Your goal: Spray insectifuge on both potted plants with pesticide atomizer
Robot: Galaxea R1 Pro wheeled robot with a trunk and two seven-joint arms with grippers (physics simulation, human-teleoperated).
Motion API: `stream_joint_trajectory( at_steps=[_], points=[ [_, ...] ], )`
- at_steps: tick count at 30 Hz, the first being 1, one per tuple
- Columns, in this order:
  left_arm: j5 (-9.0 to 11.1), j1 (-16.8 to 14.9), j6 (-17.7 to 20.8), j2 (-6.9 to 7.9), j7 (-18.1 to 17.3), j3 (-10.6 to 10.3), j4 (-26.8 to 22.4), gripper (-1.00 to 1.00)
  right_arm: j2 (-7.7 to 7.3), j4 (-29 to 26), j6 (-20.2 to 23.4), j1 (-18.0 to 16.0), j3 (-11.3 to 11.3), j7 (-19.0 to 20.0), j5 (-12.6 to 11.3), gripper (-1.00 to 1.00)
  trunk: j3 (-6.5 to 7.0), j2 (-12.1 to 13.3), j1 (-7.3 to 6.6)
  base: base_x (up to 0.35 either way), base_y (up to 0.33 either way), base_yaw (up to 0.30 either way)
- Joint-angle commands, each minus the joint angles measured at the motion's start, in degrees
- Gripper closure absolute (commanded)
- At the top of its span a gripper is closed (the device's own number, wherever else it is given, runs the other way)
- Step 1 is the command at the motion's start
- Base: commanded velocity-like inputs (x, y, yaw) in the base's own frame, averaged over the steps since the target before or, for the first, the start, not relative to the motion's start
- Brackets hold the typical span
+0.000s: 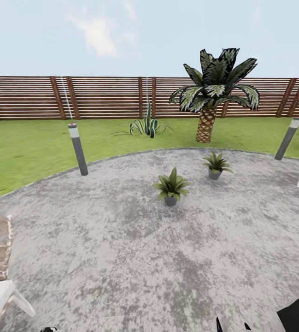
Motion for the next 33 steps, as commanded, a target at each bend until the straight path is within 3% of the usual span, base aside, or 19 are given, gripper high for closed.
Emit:
stream_joint_trajectory(
  at_steps=[1,13,23,33],
  points=[
    [-0.14,-0.03,-0.16,0.01,0.37,-0.09,0.04,1.0,0.0,0.05,-0.17,-0.03,-0.08,-0.03,0.1,-1.0,-0.05,-0.02,0.02,0.337,0.0,0.0],
    [-0.14,-0.03,-0.16,0.01,0.37,-0.09,0.04,1.0,0.0,0.05,-0.17,-0.03,-0.08,-0.03,0.12,-1.0,-0.05,-0.02,0.02,0.337,0.0,-0.009],
    [-0.14,-0.03,-0.16,0.05,0.37,-0.08,0.0,1.0,0.05,0.06,-0.16,-0.03,-0.08,-0.03,0.12,-1.0,-0.05,-0.02,0.02,0.337,0.0,-0.249],
    [-0.05,0.05,-0.18,0.13,0.41,-0.04,-0.46,1.0,0.34,1.21,-0.04,-0.03,-0.21,-0.03,0.0,-1.0,-0.05,-0.02,0.02,0.337,0.0,-0.031]
  ],
)
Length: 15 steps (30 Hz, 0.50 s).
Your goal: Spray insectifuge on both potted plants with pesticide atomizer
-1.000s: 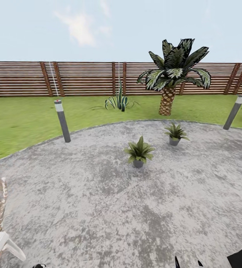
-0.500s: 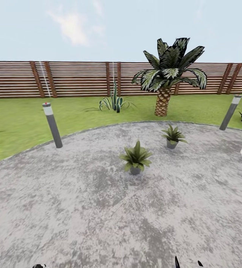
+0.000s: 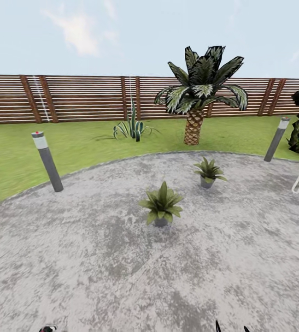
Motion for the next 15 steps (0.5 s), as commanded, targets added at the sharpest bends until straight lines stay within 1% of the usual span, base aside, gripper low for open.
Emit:
stream_joint_trajectory(
  at_steps=[1,5,15],
  points=[
    [-0.13,-0.03,-0.19,-0.01,0.34,-0.1,-0.01,1.0,-0.07,0.75,-0.25,-0.04,-0.04,-0.02,0.06,-1.0,-0.05,-0.02,0.02,0.337,0.0,-0.001],
    [-0.13,-0.03,-0.22,0.04,0.32,-0.13,-0.05,1.0,-0.25,1.43,-0.21,-0.04,-0.02,-0.03,0.11,-1.0,-0.05,-0.02,0.02,0.337,-0.008,0.0],
    [-0.21,-0.03,-0.23,-0.11,0.32,-0.3,-0.14,1.0,-0.47,1.46,-0.2,-0.04,-0.03,-0.09,0.03,-1.0,-0.05,-0.02,0.02,0.334,-0.059,0.0]
  ],
)
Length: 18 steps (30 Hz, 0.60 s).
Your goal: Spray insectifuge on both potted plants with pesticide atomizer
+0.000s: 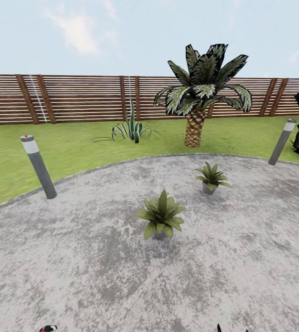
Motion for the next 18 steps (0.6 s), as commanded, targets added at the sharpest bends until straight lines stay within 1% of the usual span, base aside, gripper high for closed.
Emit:
stream_joint_trajectory(
  at_steps=[1,8,18],
  points=[
    [-0.14,-0.03,-0.16,0.01,0.36,-0.1,0.03,1.0,0.02,0.08,-0.14,-0.03,-0.08,-0.02,0.07,-1.0,-0.05,-0.02,0.02,0.308,-0.112,0.0],
    [-0.14,-0.03,-0.16,0.05,0.36,-0.06,0.09,1.0,0.04,0.04,-0.16,-0.03,-0.07,0.02,0.07,-1.0,-0.05,-0.02,0.02,0.304,-0.128,0.0],
    [-0.14,-0.03,-0.16,0.1,0.36,-0.18,0.13,1.0,0.38,-0.13,-0.15,-0.03,-0.16,-0.06,-0.02,-1.0,-0.05,-0.02,0.02,0.333,-0.062,0.0]
  ],
)
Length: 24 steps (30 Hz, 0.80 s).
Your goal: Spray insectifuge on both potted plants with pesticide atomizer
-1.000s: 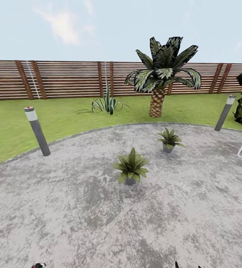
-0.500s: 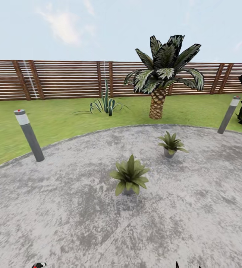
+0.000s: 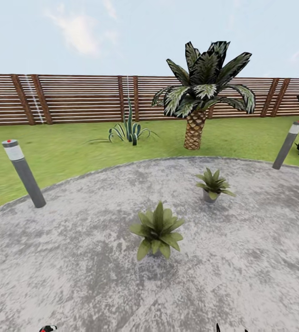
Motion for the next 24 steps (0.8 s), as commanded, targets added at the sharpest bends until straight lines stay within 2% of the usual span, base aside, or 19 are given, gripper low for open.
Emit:
stream_joint_trajectory(
  at_steps=[1,5,12,18,20,22,24],
  points=[
    [-0.14,-0.03,-0.16,0.01,0.36,-0.1,0.04,1.0,0.01,0.04,-0.15,-0.03,-0.07,-0.04,0.06,-1.0,-0.05,-0.02,0.02,0.334,-0.01,0.0],
    [-0.14,-0.03,-0.16,-0.07,0.36,-0.19,0.14,1.0,0.02,0.07,-0.25,-0.03,-0.12,-0.16,0.02,-1.0,-0.05,-0.02,0.02,0.27,-0.001,0.0],
    [-0.19,-0.03,-0.1,-0.08,0.33,-0.29,0.11,1.0,0.01,0.2,-0.18,-0.03,-0.08,-0.14,-0.06,-1.0,0.01,-0.02,0.02,0.017,0.0,-0.198],
    [-1.0,-0.22,0.15,-0.04,0.07,-0.89,-0.04,1.0,-0.07,0.07,-0.16,-0.03,-0.06,0.0,0.12,-1.0,0.01,-0.02,0.02,0.001,0.0,-0.053],
    [-2.2,-0.37,0.19,0.36,-1.53,-2.15,-0.1,1.0,-0.27,-0.58,-0.12,-0.03,-0.05,0.13,0.21,-1.0,0.01,-0.02,0.02,0.0,0.0,-0.007],
    [-3.63,-0.57,0.3,0.63,-4.7,-3.46,-0.12,1.0,-0.47,-1.94,-0.07,-0.03,-0.02,0.33,0.76,-1.0,0.01,-0.02,0.02,0.0,0.0,-0.003],
    [-5.04,-0.97,0.42,1.19,-10.7,-4.42,-0.41,1.0,-0.85,-5.11,-0.01,-0.05,0.0,0.49,3.91,-1.0,0.01,-0.02,0.02,0.0,0.0,-0.001]
  ],
)
